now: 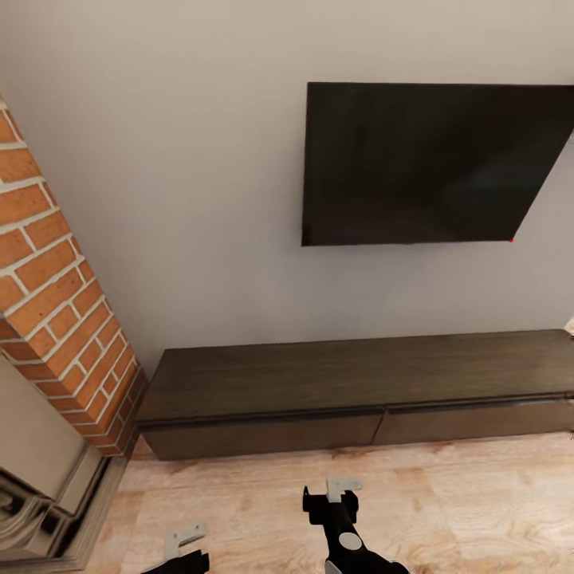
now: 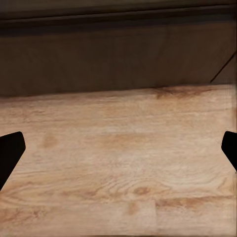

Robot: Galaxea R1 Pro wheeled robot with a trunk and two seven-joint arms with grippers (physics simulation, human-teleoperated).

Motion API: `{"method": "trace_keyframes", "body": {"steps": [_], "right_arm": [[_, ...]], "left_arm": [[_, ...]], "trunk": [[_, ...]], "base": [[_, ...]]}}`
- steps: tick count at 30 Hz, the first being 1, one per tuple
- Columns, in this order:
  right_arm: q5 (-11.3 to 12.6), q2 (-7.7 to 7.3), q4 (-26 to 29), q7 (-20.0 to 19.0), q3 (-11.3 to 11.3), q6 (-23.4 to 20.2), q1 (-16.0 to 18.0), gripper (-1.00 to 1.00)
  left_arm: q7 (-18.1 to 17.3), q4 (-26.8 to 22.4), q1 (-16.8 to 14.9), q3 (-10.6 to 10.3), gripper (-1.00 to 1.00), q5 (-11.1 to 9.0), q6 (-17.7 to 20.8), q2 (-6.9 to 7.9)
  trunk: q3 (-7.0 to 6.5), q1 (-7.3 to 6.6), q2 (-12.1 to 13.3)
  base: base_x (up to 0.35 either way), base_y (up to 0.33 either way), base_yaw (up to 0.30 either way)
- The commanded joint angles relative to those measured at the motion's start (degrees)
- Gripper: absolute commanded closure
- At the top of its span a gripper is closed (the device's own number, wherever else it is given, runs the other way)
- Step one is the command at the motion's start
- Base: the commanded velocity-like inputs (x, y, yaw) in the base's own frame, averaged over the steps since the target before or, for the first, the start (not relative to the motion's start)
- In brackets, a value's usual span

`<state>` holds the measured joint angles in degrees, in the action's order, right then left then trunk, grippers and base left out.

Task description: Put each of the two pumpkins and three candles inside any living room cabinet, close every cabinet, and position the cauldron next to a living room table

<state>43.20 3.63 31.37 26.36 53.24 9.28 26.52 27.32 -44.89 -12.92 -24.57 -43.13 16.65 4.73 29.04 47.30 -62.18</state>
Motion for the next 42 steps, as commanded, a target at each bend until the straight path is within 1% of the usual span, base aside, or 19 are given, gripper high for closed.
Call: {"method": "trace_keyframes", "body": {"steps": [1,7,12,14,17,21,24,27,32,38,42], "right_arm": [[0.63,-0.02,0.00,0.31,0.46,0.34,0.10,-1.00],[0.68,-0.02,-0.05,0.28,0.46,0.31,0.11,-1.00],[0.68,-0.02,-0.07,0.24,0.52,0.30,0.10,-1.00],[0.67,-0.02,-0.08,0.16,0.54,0.30,0.10,-1.00],[0.66,-0.01,-0.26,-0.07,0.55,0.32,-0.13,-1.00],[0.66,-0.02,-0.56,-0.14,0.55,0.31,-0.34,-1.00],[0.66,-0.02,-0.70,-0.16,0.55,0.30,-0.51,-1.00],[0.61,0.00,-0.76,-0.16,0.55,0.30,-1.67,-1.00],[0.61,0.00,-1.14,-0.12,0.55,0.27,-2.70,-1.00],[0.61,0.04,-3.99,-0.16,0.58,0.32,-3.33,-1.00],[0.69,-0.01,-4.76,-0.11,0.56,0.42,-4.60,-1.00]], "left_arm": [[0.27,0.61,-0.28,-0.31,-1.00,-0.50,0.10,0.09],[-0.07,3.00,-0.85,-0.30,-1.00,-0.62,0.12,0.24],[-0.45,8.94,-1.66,-0.30,-1.00,-0.53,-0.24,0.12],[-1.13,10.70,-1.75,-0.30,-1.00,-0.49,-0.48,0.07],[-3.77,14.38,-1.82,-0.30,-1.00,-0.37,-0.87,0.02],[-6.03,18.52,-1.84,-0.30,-1.00,-0.31,-1.60,0.07],[-7.21,21.43,-1.85,-0.30,-1.00,-0.32,-3.82,0.12],[-7.97,23.72,-1.85,-0.37,-1.00,-0.38,-5.32,0.17],[-8.27,25.55,-1.85,-0.39,-1.00,-0.49,-5.95,0.07],[-8.29,26.84,-1.85,-0.30,-1.00,-0.46,-6.16,-0.12],[-8.32,27.16,-1.84,-0.23,-1.00,-0.46,-6.19,-0.15]], "trunk": [[-0.07,-0.22,0.37],[-0.80,-1.54,2.78],[-1.40,-2.64,4.79],[-1.69,-3.08,5.59],[-2.18,-3.74,6.79],[-2.89,-4.62,8.40],[-3.42,-5.28,9.60],[-3.96,-5.93,10.80],[-4.86,-7.03,12.81],[-5.93,-8.35,15.21],[-6.65,-9.23,16.82]], "base": [[0.000,0.000,-0.215],[0.000,0.000,-0.218],[0.000,0.000,-0.215],[0.000,0.000,-0.121],[0.000,0.000,-0.047],[0.000,0.000,-0.013],[0.000,0.000,-0.003],[0.000,0.000,-0.001],[0.000,0.000,0.000],[0.000,0.000,0.000],[0.000,0.000,0.000]]}}
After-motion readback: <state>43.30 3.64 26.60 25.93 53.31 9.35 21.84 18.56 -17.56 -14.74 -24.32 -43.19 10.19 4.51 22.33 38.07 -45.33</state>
